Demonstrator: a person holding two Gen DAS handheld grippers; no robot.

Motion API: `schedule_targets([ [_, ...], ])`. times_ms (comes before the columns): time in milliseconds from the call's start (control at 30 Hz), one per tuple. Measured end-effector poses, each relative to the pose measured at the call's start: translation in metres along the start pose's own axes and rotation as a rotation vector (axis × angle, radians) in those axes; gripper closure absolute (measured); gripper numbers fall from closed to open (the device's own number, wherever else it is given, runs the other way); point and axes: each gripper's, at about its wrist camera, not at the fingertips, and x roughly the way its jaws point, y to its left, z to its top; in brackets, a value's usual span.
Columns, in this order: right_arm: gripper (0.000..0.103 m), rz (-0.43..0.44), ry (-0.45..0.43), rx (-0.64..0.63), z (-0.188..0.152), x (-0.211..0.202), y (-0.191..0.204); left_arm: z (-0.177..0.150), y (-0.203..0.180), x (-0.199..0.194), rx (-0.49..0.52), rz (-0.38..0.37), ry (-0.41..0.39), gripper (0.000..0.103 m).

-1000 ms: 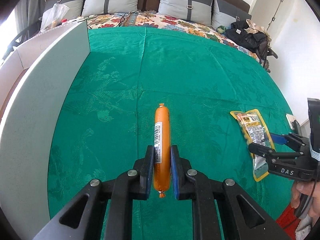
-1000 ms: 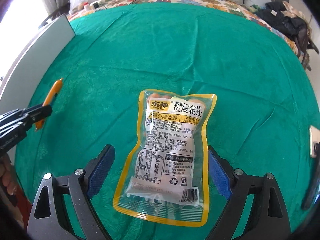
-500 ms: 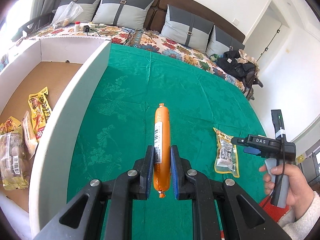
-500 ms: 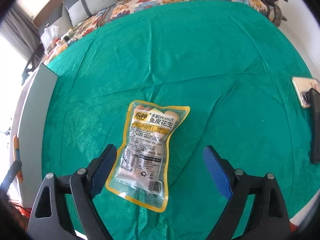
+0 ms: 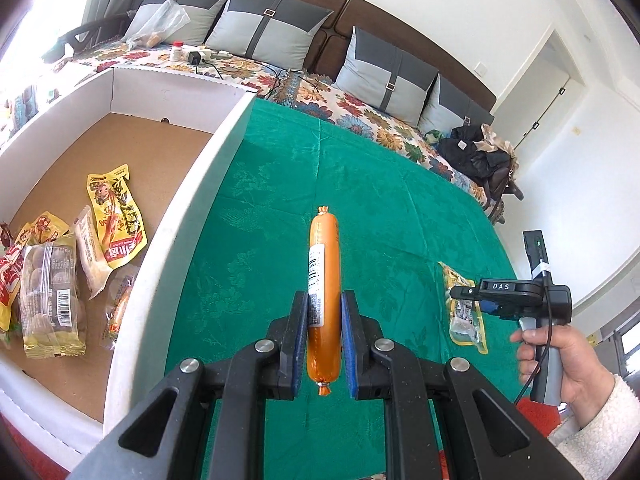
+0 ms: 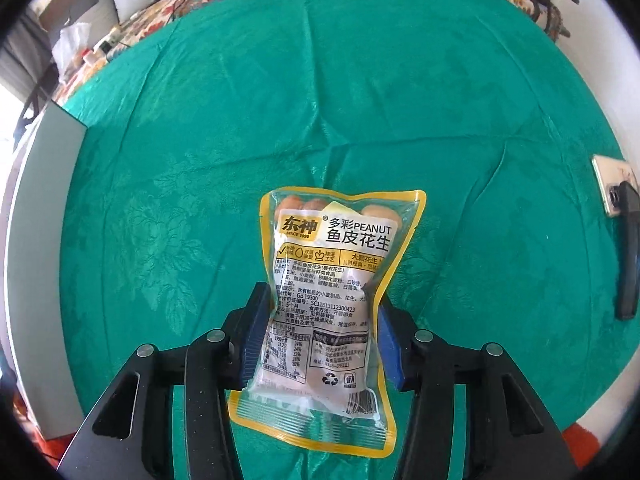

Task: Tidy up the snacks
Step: 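Carry the sausage and peanut bag into the white box and open both tools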

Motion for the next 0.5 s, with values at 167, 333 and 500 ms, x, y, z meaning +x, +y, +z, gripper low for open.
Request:
schedule_targets([
  [167,0.051,0.296,-0.051,-0.023,-0.006,-0.055,0.052,0.032,0.03,-0.039,-0.054,-0.002,-0.073,0.088],
  [333,0.05,0.53,-0.062,-0.271,-0.031,-0.1,0.196,0.059,0.091,-0.079,-0.099,0.129,-0.126,0.088],
  [500,0.049,0.599,-0.041,-0.518,-0.081,-0.094,0.333,0.067,0.151,-0.096,-0.105,0.316,-0.106,0.088],
])
